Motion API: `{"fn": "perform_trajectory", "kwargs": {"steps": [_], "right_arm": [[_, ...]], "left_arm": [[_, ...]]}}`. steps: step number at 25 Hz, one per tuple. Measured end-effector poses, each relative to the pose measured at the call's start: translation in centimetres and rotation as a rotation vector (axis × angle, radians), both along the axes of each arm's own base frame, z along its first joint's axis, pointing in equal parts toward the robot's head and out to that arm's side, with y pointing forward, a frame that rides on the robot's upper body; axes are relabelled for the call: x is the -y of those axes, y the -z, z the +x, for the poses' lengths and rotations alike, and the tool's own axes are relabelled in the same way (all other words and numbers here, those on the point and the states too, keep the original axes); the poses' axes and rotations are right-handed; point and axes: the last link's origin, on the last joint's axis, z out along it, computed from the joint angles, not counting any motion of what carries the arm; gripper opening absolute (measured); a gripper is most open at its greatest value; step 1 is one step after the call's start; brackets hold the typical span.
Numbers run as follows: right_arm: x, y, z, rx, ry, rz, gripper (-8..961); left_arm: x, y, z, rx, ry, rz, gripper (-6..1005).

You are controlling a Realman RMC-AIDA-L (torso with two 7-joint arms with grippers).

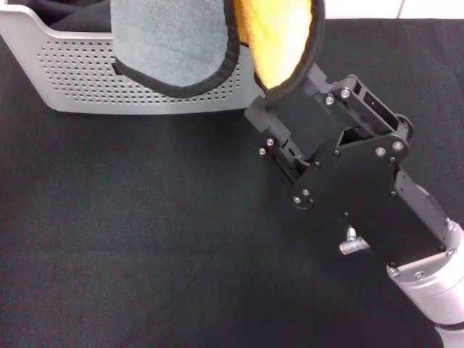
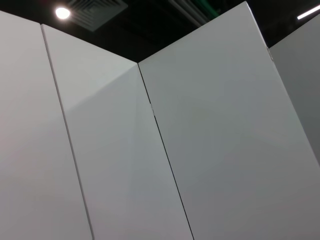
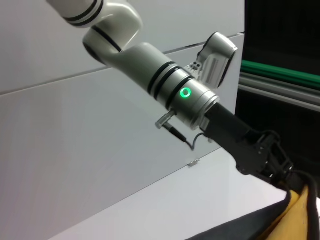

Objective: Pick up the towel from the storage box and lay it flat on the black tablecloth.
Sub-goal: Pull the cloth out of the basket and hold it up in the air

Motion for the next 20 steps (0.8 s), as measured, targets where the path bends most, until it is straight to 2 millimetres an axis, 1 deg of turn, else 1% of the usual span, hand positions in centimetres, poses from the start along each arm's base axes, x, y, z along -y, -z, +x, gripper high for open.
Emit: {"fn": "perform_trajectory", "kwargs": {"steps": [7, 11, 19, 20], "right_arm": [[0.56, -0.24, -0.18, -0.026, -0.023, -0.001, 476], [0.97, -0.4, 0.1, -0.039, -0.022, 0.001, 474], [0.76, -0.69, 0.42, -0.054, 0.004, 0.013, 470], [0.74, -0.72, 0.49, -0.055, 0.006, 0.013, 435]], "left_arm": [[0.08, 0.03, -0.18, 0.0, -0.006, 0.0, 16], [0.09, 0.03, -0.2, 0.0, -0.007, -0.001, 16], [0.11, 0.17, -0.17, -0.003, -0.004, -0.006, 16], [0.13, 0.18, -0.21, -0.004, -0.004, -0.007, 16]]}}
